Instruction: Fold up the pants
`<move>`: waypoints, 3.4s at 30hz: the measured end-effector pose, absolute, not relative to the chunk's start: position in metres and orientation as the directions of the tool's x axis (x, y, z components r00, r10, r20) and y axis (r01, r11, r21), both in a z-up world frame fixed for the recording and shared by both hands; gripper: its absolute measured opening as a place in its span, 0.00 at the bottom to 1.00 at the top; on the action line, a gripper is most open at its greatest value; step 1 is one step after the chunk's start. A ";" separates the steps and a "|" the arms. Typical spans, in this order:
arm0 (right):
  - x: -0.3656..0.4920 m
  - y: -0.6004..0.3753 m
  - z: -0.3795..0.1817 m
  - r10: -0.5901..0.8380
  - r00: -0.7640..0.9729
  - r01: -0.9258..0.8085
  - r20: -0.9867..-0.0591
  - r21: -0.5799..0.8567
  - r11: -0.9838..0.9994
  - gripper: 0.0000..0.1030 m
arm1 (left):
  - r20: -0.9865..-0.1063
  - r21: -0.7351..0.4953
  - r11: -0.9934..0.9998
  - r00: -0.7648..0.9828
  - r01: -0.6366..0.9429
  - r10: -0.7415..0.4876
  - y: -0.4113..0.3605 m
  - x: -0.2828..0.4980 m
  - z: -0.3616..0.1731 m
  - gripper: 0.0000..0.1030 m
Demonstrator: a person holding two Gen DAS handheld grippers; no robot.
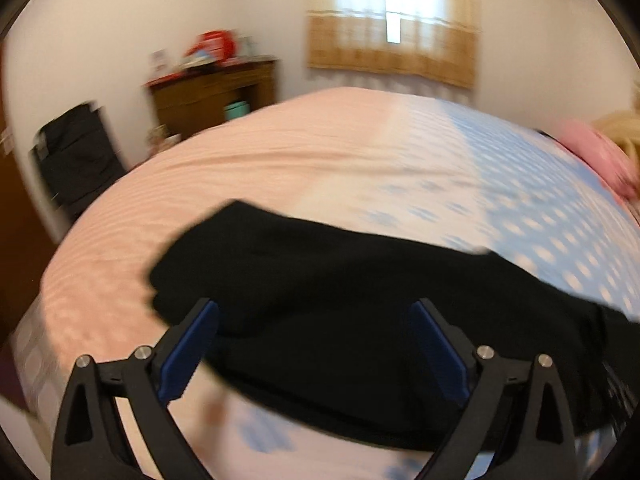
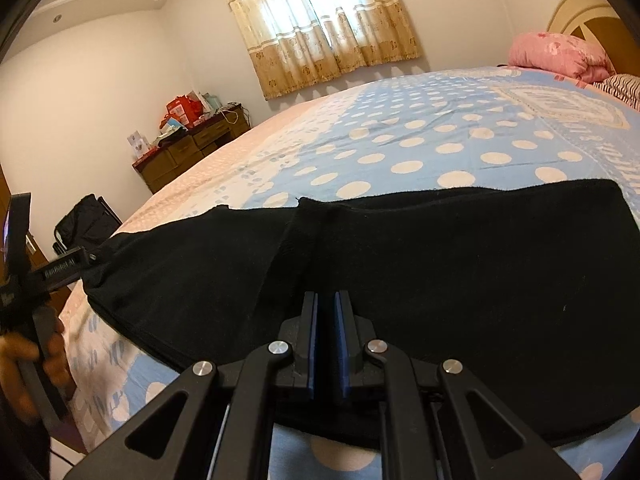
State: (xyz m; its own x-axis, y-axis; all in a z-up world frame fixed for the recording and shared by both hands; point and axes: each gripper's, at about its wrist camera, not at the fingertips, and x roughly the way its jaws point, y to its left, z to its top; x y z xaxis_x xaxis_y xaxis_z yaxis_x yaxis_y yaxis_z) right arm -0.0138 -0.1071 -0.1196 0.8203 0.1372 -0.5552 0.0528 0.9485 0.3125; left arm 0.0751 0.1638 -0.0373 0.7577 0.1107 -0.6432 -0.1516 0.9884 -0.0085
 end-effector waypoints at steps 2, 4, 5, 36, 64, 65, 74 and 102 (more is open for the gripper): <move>-0.013 -0.105 -0.118 0.126 0.819 0.060 -0.560 0.302 0.951 0.09 | -0.649 -0.030 0.974 0.745 -0.226 0.152 0.187 0.077 -0.038 0.97; -0.014 -0.104 -0.117 0.116 0.820 0.071 -0.560 0.301 0.951 0.11 | -0.661 -0.068 0.955 0.730 -0.289 0.174 0.208 0.079 -0.039 0.97; -0.015 -0.104 -0.116 0.119 0.821 0.071 -0.558 0.307 0.949 0.18 | -0.673 -0.101 0.945 0.721 -0.311 0.166 0.219 0.080 -0.042 0.97; -0.037 -0.091 -0.082 0.107 0.849 0.040 -0.517 0.266 0.963 0.78 | -0.578 -0.500 0.800 0.816 -0.333 -0.022 0.240 0.057 -0.073 0.60; -0.058 -0.144 -0.076 0.032 0.866 0.190 -0.500 0.387 0.902 0.78 | -0.512 -0.379 0.892 0.859 -0.246 0.020 0.205 0.061 -0.032 0.14; -0.060 -0.149 -0.076 0.025 0.866 0.202 -0.500 0.394 0.897 0.78 | -0.491 -0.366 0.906 0.871 -0.214 0.007 0.197 0.060 -0.026 0.14; -0.076 -0.178 -0.079 0.000 0.864 0.255 -0.504 0.436 0.863 0.78 | -0.369 -0.232 0.955 0.891 0.185 -0.262 0.091 0.033 -0.002 0.14; -0.020 -0.195 -0.093 0.475 0.796 -0.007 -0.376 0.778 0.628 0.78 | -0.540 0.110 0.746 0.669 0.657 -0.510 -0.041 -0.024 -0.058 0.14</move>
State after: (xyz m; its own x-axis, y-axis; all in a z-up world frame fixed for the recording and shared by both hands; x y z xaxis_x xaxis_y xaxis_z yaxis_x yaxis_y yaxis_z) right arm -0.0196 -0.1949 -0.0933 0.7959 0.4745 -0.3760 -0.0069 0.6281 0.7781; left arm -0.0235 -0.0406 -0.0581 0.6693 -0.5102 -0.5401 0.6570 0.7458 0.1097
